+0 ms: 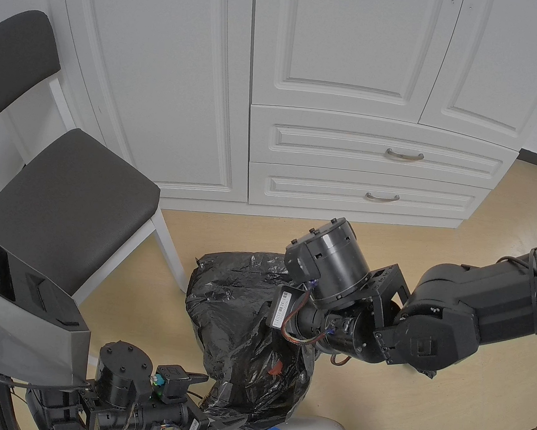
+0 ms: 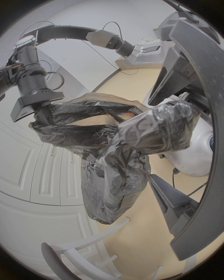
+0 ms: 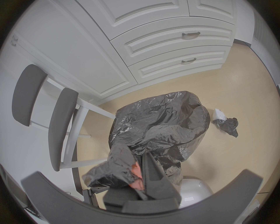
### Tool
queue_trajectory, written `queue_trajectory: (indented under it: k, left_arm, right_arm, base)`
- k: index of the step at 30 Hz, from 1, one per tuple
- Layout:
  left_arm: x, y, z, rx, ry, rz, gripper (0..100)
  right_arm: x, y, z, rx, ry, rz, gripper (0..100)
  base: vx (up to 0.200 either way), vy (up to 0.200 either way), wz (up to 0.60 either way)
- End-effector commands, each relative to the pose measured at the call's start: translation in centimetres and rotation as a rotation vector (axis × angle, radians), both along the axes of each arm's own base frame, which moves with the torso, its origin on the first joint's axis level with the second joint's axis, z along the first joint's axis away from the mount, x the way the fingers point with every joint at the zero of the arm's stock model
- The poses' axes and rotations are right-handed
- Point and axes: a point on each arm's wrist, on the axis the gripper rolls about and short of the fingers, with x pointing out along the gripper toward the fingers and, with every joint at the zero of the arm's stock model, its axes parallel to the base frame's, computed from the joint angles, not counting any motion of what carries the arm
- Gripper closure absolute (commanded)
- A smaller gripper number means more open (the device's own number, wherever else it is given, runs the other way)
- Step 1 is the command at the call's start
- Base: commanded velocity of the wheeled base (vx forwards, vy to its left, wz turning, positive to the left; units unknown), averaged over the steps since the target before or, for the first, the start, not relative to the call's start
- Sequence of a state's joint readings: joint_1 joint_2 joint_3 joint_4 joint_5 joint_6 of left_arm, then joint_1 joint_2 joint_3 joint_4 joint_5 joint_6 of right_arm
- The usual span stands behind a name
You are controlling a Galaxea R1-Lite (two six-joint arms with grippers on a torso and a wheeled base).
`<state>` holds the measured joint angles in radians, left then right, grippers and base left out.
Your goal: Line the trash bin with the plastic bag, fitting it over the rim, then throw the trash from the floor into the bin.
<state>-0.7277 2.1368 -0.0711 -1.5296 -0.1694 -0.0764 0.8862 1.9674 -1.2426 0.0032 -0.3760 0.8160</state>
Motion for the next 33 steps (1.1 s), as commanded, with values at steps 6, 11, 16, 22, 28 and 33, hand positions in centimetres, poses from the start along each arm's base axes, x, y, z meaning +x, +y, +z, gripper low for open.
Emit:
queue_trajectory:
  k: [6,11,16,22,28,33]
  left_arm:
    - [0.1,-1.5,-2.7,0.051,0.059,-0.028,0]
    - [0.3,-2.3,-2.5,0.007,0.076,-0.02,0]
    - [1.2,-3.5,-2.0,-0.072,0.072,0.036,0]
    - [2.2,-4.2,0.3,-0.186,0.024,0.143,0]
    - [2.1,-4.6,1.7,-0.26,0.024,0.146,0]
    - [2.3,-5.2,2.5,-0.33,0.043,0.159,0]
  right_arm:
    - [-0.2,0.2,0.1,0.002,-0.001,0.007,100]
    - [-0.2,0.1,0.1,0.004,-0.002,0.006,100]
    - [-0.3,0.2,0.4,0.009,-0.008,0.006,100]
    - [-0.3,0.2,0.7,0.021,-0.023,-0.021,100]
    - [-0.1,0.4,0.9,0.035,-0.026,-0.026,100]
    - [-0.1,0.7,1.0,0.048,-0.024,-0.034,100]
  base:
    - [0.0,0.0,0.0]
    - [0.0,0.0,0.0]
    - [0.0,0.0,0.0]
    - [0.0,0.0,0.0]
    - [0.0,0.0,0.0]
    - [0.0,0.0,0.0]
